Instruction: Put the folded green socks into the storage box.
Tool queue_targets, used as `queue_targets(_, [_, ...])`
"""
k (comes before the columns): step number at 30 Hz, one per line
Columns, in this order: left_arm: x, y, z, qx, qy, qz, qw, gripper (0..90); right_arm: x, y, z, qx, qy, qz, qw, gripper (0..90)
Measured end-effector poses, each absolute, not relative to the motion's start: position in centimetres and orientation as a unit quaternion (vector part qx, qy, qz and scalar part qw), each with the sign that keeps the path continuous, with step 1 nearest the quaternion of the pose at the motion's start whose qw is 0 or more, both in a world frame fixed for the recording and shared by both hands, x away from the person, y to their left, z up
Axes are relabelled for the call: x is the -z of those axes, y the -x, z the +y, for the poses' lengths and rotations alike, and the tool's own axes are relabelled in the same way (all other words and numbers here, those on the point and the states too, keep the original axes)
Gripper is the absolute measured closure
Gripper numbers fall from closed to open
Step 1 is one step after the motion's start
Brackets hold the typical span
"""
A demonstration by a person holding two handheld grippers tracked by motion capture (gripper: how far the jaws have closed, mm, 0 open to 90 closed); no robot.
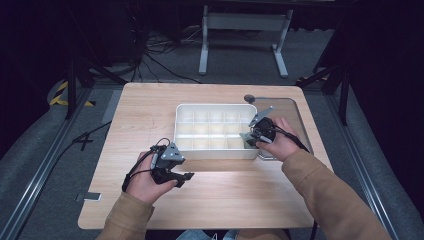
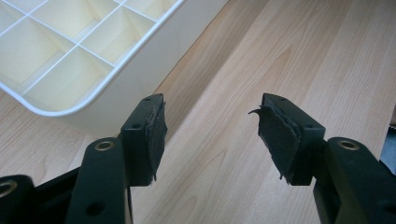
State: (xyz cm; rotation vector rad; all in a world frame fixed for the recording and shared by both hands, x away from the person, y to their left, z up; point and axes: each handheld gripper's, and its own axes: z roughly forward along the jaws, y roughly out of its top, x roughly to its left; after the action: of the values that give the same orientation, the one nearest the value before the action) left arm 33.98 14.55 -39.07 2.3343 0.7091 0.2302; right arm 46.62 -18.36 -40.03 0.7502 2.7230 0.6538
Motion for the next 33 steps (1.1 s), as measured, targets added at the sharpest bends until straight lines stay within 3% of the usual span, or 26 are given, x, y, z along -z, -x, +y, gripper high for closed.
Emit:
queue_targets(22, [39.2, -34.3, 14.0, -0.085, -0.900, 0.265, 0.337, 42.0, 42.0, -49.0, -16.5, -0.116, -0.311, 0.942, 0.040, 71.3])
queue_targets(28, [39.4, -34.3, 14.0, -0.084, -0.900, 0.264, 0.337, 41.5, 41.1, -48.5, -16.9, -0.142, -0.308, 0.940, 0.039, 63.9])
queue_targets(29, [39.4, -34.3, 13.9, -0.083, -0.900, 0.264, 0.337, 41.3, 40.8, -48.5, -17.0, -0.146, -0.310, 0.939, 0.035, 55.4])
queue_targets(31, [39.4, -34.2, 13.9, -0.083, -0.900, 0.265, 0.337, 41.3, 40.2, -48.4, -17.3, -0.158, -0.324, 0.932, 0.029, 49.9])
queue_targets(33, [39.4, -34.3, 13.9, -0.084, -0.900, 0.264, 0.337, 41.3, 39.4, -48.3, -17.5, -0.168, -0.329, 0.929, 0.033, 51.3])
